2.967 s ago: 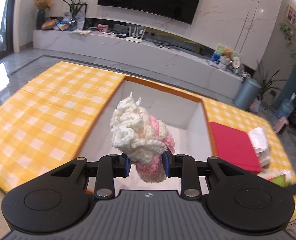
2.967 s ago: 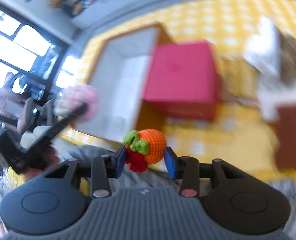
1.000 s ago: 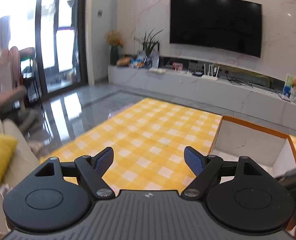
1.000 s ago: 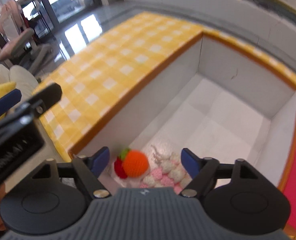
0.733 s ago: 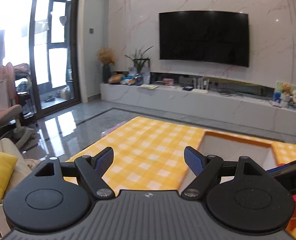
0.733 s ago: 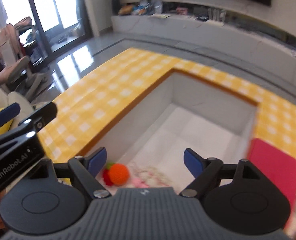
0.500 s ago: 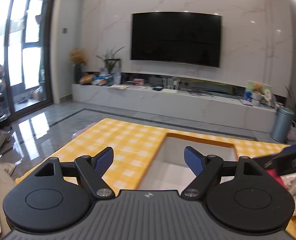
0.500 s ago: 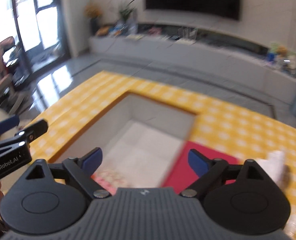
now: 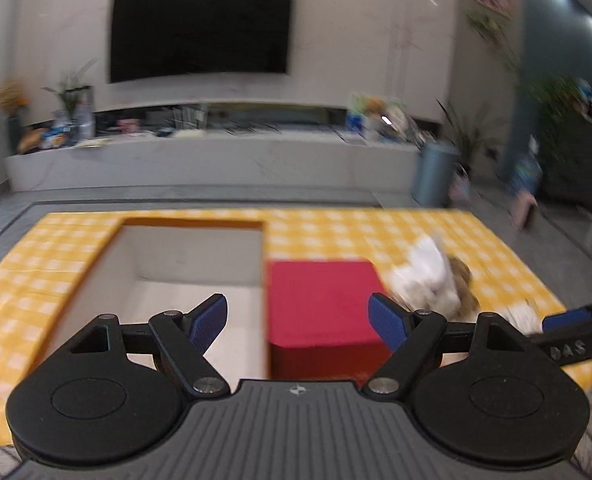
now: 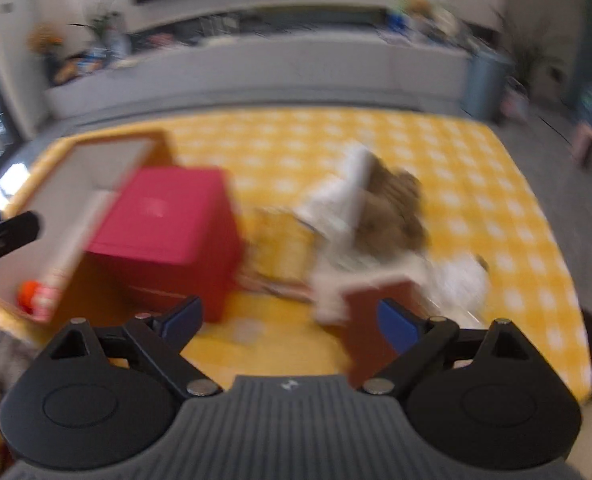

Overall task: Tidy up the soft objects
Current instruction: 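Move the right gripper back to the table and grasp the brown sponge again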

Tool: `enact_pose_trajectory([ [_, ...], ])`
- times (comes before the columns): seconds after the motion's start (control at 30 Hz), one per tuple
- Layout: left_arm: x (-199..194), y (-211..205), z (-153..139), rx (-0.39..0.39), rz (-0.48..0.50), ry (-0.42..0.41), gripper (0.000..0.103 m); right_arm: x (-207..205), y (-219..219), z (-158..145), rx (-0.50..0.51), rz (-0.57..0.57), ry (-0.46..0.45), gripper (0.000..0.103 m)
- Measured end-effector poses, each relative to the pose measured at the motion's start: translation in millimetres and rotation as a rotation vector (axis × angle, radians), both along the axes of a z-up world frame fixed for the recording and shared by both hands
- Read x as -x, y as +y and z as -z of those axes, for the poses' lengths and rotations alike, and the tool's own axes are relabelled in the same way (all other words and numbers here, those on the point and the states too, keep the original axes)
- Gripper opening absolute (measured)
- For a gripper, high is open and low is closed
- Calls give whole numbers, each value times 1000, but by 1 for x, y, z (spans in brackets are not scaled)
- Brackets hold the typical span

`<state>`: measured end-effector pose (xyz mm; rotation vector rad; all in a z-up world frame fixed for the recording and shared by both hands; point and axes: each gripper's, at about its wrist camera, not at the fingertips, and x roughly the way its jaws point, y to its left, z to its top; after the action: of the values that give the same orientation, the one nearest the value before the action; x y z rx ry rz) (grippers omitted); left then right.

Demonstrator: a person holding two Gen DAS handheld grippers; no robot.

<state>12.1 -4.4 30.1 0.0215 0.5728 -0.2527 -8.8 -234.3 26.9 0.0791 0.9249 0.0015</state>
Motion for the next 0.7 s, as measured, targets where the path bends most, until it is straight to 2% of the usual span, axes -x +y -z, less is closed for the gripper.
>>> enact_pose_trajectory([
  [0.13, -2, -21, 18, -24, 72, 46, 94, -7, -34, 33, 25, 119, 56, 97],
  [0.27, 0, -37, 27, -42, 106, 76, 94, -22, -65, 65, -1, 230, 128, 97],
  [0.4, -1, -45, 36, -79, 132, 97, 94, -33, -80, 86, -29, 268, 166, 97],
  [0.5, -1, -48, 36, -86, 133, 110, 94, -34, -73, 84, 22, 242, 167, 97],
  [0.6, 1, -45, 35, -87, 134, 113, 94, -29, -65, 78, 24, 205, 147, 97],
  [0.7, 2, -42, 33, -84, 128, 113, 94, -22, -53, 72, 89, 198, 126, 97],
])
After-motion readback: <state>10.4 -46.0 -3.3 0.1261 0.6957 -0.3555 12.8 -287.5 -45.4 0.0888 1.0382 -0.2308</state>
